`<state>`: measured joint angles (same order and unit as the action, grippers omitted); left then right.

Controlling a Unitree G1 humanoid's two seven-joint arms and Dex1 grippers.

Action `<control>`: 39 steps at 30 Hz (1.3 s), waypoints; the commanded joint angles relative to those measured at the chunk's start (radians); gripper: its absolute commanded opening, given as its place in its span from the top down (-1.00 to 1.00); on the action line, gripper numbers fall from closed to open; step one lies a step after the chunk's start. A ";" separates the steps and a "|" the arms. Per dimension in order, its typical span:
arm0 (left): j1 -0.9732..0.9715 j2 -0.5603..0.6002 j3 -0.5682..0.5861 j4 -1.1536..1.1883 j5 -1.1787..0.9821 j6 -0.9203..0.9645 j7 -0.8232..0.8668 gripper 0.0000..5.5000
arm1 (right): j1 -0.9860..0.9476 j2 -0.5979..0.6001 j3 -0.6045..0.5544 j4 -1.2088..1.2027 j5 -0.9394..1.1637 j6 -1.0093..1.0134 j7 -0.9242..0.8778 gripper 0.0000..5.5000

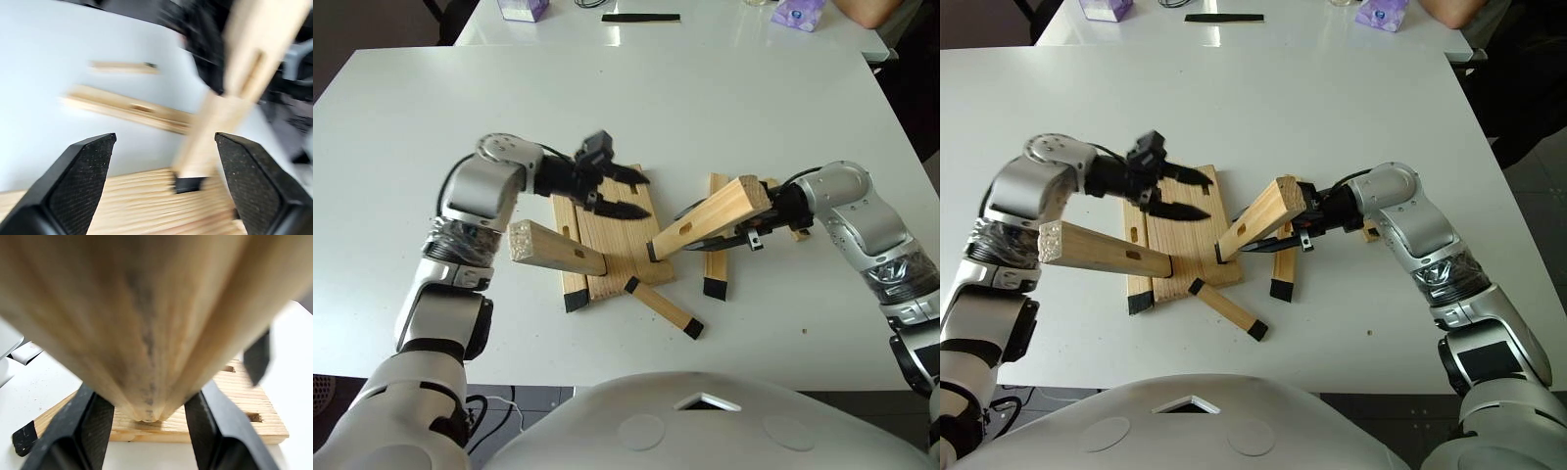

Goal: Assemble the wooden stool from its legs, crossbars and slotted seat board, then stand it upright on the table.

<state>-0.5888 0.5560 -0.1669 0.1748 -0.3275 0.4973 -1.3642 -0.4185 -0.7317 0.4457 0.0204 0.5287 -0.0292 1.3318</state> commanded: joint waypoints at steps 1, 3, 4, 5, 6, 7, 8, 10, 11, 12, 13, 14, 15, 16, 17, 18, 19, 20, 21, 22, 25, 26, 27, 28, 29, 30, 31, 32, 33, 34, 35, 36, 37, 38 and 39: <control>0.035 0.114 0.145 -0.010 0.058 -0.105 0.146 -0.37 | 0.097 -0.072 0.041 0.036 -0.208 0.098 -0.068 0.28; 0.110 0.158 0.185 -0.042 0.066 -0.133 0.172 -0.37 | 0.106 -0.077 0.022 0.010 -0.190 0.115 -0.088 0.28; 0.162 0.178 0.203 -0.064 0.071 -0.149 0.182 -0.37 | 0.108 -0.077 0.011 -0.001 -0.178 0.129 -0.098 0.28; 0.219 0.202 0.214 -0.081 0.084 -0.178 0.189 -0.37 | 0.112 -0.078 0.001 -0.012 -0.169 0.140 -0.108 0.28; 0.271 0.222 0.225 -0.096 0.095 -0.202 0.193 -0.37 | 0.115 -0.079 -0.007 -0.020 -0.163 0.150 -0.117 0.28; 0.334 0.247 0.241 -0.105 0.098 -0.223 0.189 -0.37 | 0.124 -0.086 -0.017 -0.035 -0.157 0.160 -0.126 0.28; 0.387 0.267 0.255 -0.107 0.105 -0.243 0.189 -0.37 | 0.133 -0.094 -0.027 -0.050 -0.153 0.168 -0.133 0.28; 0.469 0.287 0.275 -0.122 0.107 -0.262 0.191 -0.37 | 0.148 -0.109 -0.050 -0.079 -0.141 0.185 -0.140 0.28; 0.499 0.290 0.276 -0.130 0.113 -0.276 0.195 -0.37 | 0.153 -0.114 -0.061 -0.092 -0.134 0.194 -0.143 0.28; 0.532 0.286 0.273 -0.147 0.111 -0.284 0.202 -0.37 | 0.154 -0.117 -0.071 -0.104 -0.128 0.203 -0.146 0.28; 0.560 0.279 0.268 -0.165 0.110 -0.291 0.207 -0.37 | 0.152 -0.116 -0.078 -0.110 -0.123 0.211 -0.146 0.28; 0.581 0.265 0.263 -0.189 0.103 -0.287 0.216 -0.37 | 0.147 -0.114 -0.083 -0.113 -0.121 0.218 -0.146 0.28; 0.597 0.242 0.255 -0.221 0.090 -0.273 0.230 -0.37 | 0.140 -0.109 -0.084 -0.114 -0.120 0.225 -0.144 0.28; 0.605 0.220 0.243 -0.253 0.080 -0.261 0.243 -0.37 | 0.134 -0.105 -0.084 -0.115 -0.120 0.231 -0.140 0.28; 0.607 0.200 0.233 -0.278 0.071 -0.249 0.259 -0.37 | 0.130 -0.102 -0.084 -0.116 -0.121 0.235 -0.136 0.28; 0.604 0.183 0.223 -0.297 0.065 -0.236 0.275 -0.37 | 0.127 -0.100 -0.082 -0.117 -0.123 0.237 -0.132 0.28; 0.599 0.168 0.211 -0.314 0.060 -0.227 0.289 -0.37 | 0.123 -0.099 -0.080 -0.119 -0.125 0.240 -0.128 0.28; 0.597 0.157 0.203 -0.330 0.056 -0.218 0.300 -0.37 | 0.119 -0.097 -0.078 -0.121 -0.127 0.243 -0.124 0.28; 0.596 0.148 0.196 -0.342 0.053 -0.211 0.309 -0.37 | 0.114 -0.096 -0.078 -0.123 -0.127 0.246 -0.120 0.28; 0.595 0.143 0.192 -0.352 0.048 -0.204 0.316 -0.37 | 0.109 -0.095 -0.078 -0.126 -0.125 0.251 -0.116 0.28; 0.606 0.144 0.171 -0.368 0.049 -0.199 0.316 -0.37 | 0.098 -0.088 -0.085 -0.130 -0.119 0.262 -0.110 0.28; 0.611 0.146 0.163 -0.364 0.056 -0.207 0.315 -0.37 | 0.095 -0.083 -0.087 -0.129 -0.118 0.265 -0.110 0.28; 0.616 0.148 0.156 -0.364 0.060 -0.209 0.313 -0.37 | 0.091 -0.078 -0.090 -0.127 -0.118 0.267 -0.111 0.28; 0.619 0.151 0.149 -0.365 0.061 -0.210 0.310 -0.37 | 0.088 -0.073 -0.092 -0.126 -0.118 0.271 -0.113 0.28; 0.624 0.155 0.143 -0.366 0.061 -0.212 0.306 -0.37 | 0.086 -0.068 -0.094 -0.123 -0.119 0.273 -0.114 0.28; 0.627 0.159 0.138 -0.366 0.061 -0.214 0.302 -0.37 | 0.084 -0.065 -0.095 -0.121 -0.120 0.274 -0.114 0.28; 0.630 0.163 0.134 -0.365 0.062 -0.217 0.298 -0.37 | 0.085 -0.061 -0.096 -0.119 -0.122 0.276 -0.114 0.28; 0.632 0.168 0.132 -0.364 0.060 -0.220 0.292 -0.37 | 0.086 -0.059 -0.097 -0.117 -0.122 0.279 -0.114 0.28; 0.633 0.171 0.130 -0.367 0.055 -0.219 0.287 -0.37 | 0.088 -0.057 -0.097 -0.114 -0.122 0.283 -0.112 0.28; 0.633 0.173 0.128 -0.371 0.052 -0.217 0.283 -0.37 | 0.090 -0.056 -0.097 -0.112 -0.122 0.288 -0.110 0.28; 0.631 0.174 0.124 -0.377 0.048 -0.214 0.281 -0.37 | 0.091 -0.055 -0.098 -0.108 -0.124 0.290 -0.108 0.28; 0.629 0.173 0.120 -0.384 0.044 -0.208 0.281 -0.37 | 0.090 -0.054 -0.097 -0.103 -0.127 0.293 -0.105 0.28; 0.626 0.170 0.116 -0.391 0.041 -0.203 0.283 -0.37 | 0.088 -0.051 -0.095 -0.096 -0.131 0.292 -0.102 0.28; 0.622 0.167 0.111 -0.394 0.040 -0.199 0.286 -0.37 | 0.086 -0.048 -0.092 -0.087 -0.136 0.291 -0.100 0.28; 0.619 0.163 0.106 -0.395 0.041 -0.197 0.288 -0.37 | 0.087 -0.047 -0.088 -0.078 -0.144 0.286 -0.098 0.28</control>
<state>0.0438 0.7148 -0.0453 -0.2052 -0.2831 0.2910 -1.0761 -0.3619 -0.7669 0.3210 -0.1107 0.4670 0.2086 1.2259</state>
